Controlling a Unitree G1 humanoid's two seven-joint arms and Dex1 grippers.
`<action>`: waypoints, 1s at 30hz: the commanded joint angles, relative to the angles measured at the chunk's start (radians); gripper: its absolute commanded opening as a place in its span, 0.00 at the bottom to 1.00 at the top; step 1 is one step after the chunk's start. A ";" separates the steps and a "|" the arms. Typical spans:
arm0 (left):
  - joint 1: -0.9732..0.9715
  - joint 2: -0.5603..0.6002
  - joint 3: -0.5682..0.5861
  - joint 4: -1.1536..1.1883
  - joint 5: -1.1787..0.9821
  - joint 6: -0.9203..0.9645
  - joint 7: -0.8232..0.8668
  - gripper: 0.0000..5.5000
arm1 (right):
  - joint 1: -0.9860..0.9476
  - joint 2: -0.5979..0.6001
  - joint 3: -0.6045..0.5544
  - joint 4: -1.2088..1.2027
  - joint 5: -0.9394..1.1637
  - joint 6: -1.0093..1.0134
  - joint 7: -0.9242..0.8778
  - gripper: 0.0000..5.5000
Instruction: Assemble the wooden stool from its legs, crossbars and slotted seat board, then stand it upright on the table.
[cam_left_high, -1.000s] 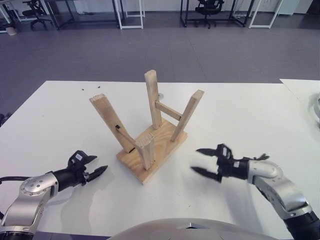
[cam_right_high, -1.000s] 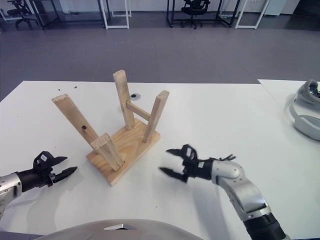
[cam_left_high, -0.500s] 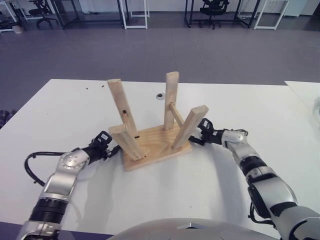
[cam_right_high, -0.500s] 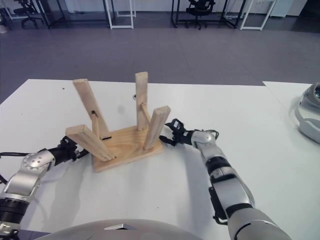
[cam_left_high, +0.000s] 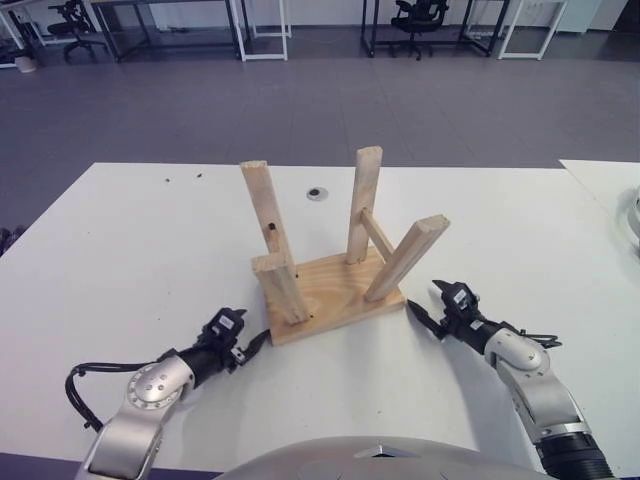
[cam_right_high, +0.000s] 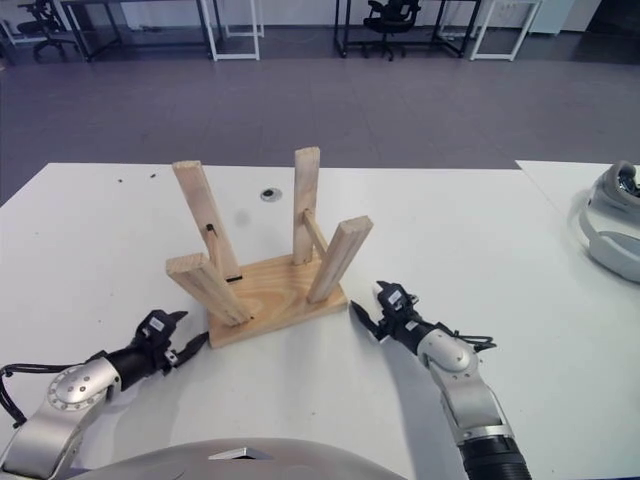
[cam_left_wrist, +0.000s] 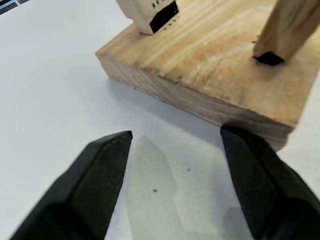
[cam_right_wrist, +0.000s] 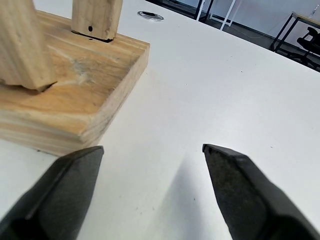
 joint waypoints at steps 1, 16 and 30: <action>-0.007 -0.026 -0.088 -0.013 0.036 0.090 0.019 0.59 | 0.015 0.031 0.108 -0.068 0.026 0.022 0.087 0.68; -0.169 0.035 0.296 -0.433 -0.526 0.553 -0.099 0.59 | 0.033 -0.184 -0.153 -0.583 0.586 0.466 0.221 0.68; -0.039 0.462 0.388 -0.122 -0.292 0.238 -0.418 0.59 | 0.136 -0.469 -0.192 -0.382 0.314 0.284 0.380 0.68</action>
